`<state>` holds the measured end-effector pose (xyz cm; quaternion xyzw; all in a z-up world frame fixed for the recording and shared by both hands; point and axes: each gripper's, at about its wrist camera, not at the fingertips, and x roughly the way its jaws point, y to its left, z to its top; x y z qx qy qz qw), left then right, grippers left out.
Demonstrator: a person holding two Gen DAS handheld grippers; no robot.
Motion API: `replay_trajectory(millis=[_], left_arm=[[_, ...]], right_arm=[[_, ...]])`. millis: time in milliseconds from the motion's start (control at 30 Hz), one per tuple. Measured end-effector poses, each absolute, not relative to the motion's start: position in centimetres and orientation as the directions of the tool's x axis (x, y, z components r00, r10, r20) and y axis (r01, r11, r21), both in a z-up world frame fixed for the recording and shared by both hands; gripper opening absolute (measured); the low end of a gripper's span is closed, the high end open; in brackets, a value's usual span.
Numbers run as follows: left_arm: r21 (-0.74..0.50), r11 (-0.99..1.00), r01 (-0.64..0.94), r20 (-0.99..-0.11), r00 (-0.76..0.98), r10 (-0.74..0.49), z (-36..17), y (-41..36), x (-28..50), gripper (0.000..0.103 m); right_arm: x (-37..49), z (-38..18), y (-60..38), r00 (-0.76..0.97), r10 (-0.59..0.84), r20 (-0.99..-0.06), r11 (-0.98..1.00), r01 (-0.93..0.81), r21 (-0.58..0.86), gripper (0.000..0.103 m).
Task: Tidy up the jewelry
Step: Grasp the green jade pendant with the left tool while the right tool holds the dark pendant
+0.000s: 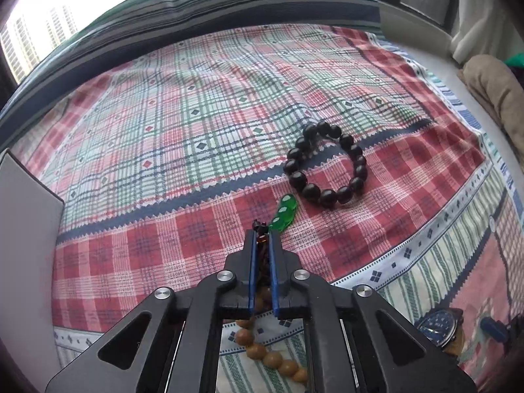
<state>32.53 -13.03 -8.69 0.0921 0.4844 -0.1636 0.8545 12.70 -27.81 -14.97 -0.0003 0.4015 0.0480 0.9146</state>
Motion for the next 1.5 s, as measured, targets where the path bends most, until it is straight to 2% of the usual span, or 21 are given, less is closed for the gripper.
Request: replay_trajectory(millis=[233, 400, 433, 467, 533, 567, 633, 700, 800, 933, 1500], left_arm=[[-0.076, 0.939, 0.335, -0.826, 0.506, -0.247, -3.9, -6.1, 25.7, 0.005], [-0.114, 0.94, 0.323, -0.861, 0.44, -0.255, -5.5, -0.9, 18.3, 0.007], [-0.098, 0.94, 0.326, -0.87, 0.431, -0.24, -6.3, -0.4, 16.5, 0.016], [-0.074, 0.941, 0.331, -0.879, 0.423, -0.218, -7.2, -0.1, 15.1, 0.041], [-0.022, 0.943, 0.333, -0.881, 0.439, -0.176, -8.8, 0.2, 12.2, 0.075], [-0.002, 0.943, 0.332, -0.873, 0.459, -0.164, -9.4, 0.4, 11.0, 0.081], [0.023, 0.944, 0.329, -0.85, 0.504, -0.155, -9.9, 0.6, 9.6, 0.084], [0.04, 0.952, 0.302, -0.837, 0.531, -0.134, -10.0, 0.8, 9.4, 0.092], [-0.015, 0.966, 0.259, -0.843, 0.516, -0.152, -10.4, 1.4, 10.4, 0.096], [-0.007, 0.97, 0.243, -0.833, 0.535, -0.14, -10.6, 1.4, 10.6, 0.103], [-0.01, 0.972, 0.234, -0.802, 0.579, -0.148, -10.9, 1.7, 9.8, 0.103]], right_arm=[[12.6, -15.0, -28.0, 0.676, 0.091, -0.731, 0.996, -0.081, 0.049, 0.064], [12.6, -14.9, -28.0, 0.676, 0.091, -0.731, 0.996, -0.08, 0.05, 0.064], [12.6, -14.9, -28.0, 0.676, 0.091, -0.731, 0.996, -0.08, 0.05, 0.064], [12.6, -14.9, -28.0, 0.676, 0.089, -0.731, 0.996, -0.079, 0.048, 0.064], [12.6, -14.9, -28.0, 0.676, 0.086, -0.732, 0.996, -0.078, 0.045, 0.064], [12.6, -14.9, -28.0, 0.676, 0.085, -0.732, 0.996, -0.078, 0.044, 0.064], [12.6, -14.9, -28.0, 0.676, 0.083, -0.732, 0.996, -0.078, 0.041, 0.064], [12.6, -14.9, -28.0, 0.676, 0.084, -0.732, 0.996, -0.078, 0.043, 0.064], [12.6, -14.9, -28.0, 0.676, 0.085, -0.732, 0.996, -0.078, 0.045, 0.064], [12.6, -14.9, -28.0, 0.676, 0.082, -0.732, 0.996, -0.077, 0.041, 0.064], [12.5, -15.0, -27.9, 0.673, 0.075, -0.736, 0.996, -0.082, 0.026, 0.065]])
